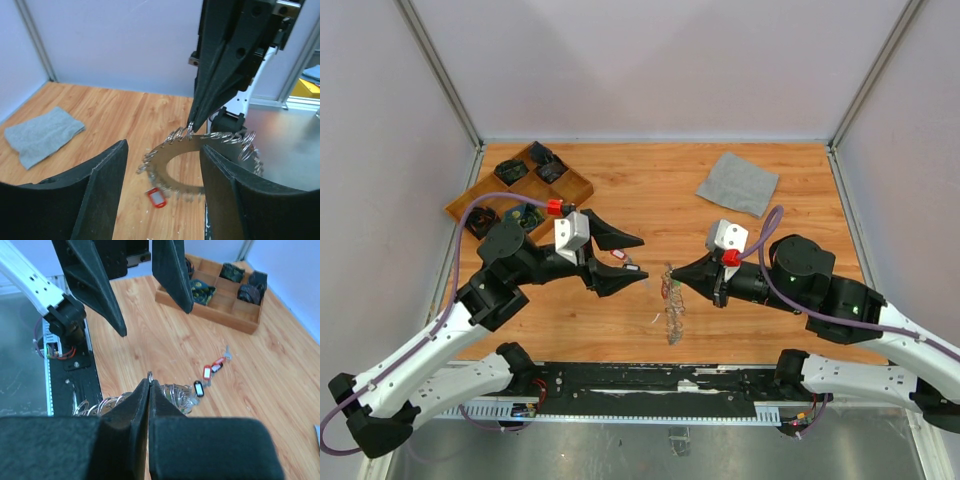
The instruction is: Put the keys on the keyring
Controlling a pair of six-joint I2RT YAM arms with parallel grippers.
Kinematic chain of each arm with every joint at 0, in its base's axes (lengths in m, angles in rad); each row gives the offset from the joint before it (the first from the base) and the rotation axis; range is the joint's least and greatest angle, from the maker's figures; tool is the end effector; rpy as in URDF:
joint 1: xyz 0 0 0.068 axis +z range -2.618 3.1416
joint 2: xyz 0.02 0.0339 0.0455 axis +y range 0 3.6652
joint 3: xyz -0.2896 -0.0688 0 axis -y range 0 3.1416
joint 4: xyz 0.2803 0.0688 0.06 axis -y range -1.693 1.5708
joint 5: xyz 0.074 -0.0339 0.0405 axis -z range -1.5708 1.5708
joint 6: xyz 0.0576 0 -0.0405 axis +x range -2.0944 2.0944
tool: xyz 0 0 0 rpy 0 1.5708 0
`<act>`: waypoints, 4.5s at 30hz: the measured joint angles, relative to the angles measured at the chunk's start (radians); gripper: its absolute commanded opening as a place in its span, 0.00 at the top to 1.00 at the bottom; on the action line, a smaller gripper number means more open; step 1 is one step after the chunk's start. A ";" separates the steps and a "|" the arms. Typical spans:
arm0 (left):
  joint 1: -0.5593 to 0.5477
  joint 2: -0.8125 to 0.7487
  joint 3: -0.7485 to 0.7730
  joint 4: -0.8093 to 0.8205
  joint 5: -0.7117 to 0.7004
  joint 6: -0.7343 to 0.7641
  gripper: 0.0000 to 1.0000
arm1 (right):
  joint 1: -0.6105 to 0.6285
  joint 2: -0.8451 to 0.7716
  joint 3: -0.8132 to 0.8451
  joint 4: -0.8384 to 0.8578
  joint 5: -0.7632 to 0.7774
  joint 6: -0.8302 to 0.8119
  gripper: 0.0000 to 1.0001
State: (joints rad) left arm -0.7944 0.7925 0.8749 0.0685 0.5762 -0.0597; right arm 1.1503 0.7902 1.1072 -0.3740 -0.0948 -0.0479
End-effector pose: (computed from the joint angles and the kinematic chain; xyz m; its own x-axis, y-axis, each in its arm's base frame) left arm 0.1262 -0.1732 0.4210 0.0469 -0.1192 -0.9918 0.9802 0.1965 0.0228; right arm 0.0746 0.1802 0.4562 0.0221 -0.0673 -0.9975 -0.9474 0.3173 -0.0424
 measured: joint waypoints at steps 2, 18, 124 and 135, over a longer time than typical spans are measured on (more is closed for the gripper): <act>0.000 0.003 0.012 -0.004 0.031 0.005 0.42 | 0.000 0.005 0.000 0.027 -0.018 0.001 0.99; -0.017 0.023 0.042 -0.031 0.102 0.028 0.53 | 0.000 0.030 0.000 0.141 -0.109 0.003 0.99; -0.060 -0.193 0.159 -0.470 -0.385 0.108 0.99 | -0.274 1.036 0.264 -0.081 0.006 0.384 0.69; -0.060 -0.193 0.159 -0.497 -0.386 0.108 0.99 | -0.273 1.223 0.399 -0.128 0.058 0.354 0.70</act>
State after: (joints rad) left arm -0.8543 0.5991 1.0344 -0.4290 0.1902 0.0486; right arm 0.8772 2.0132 1.5066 -0.5018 -0.0364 0.3065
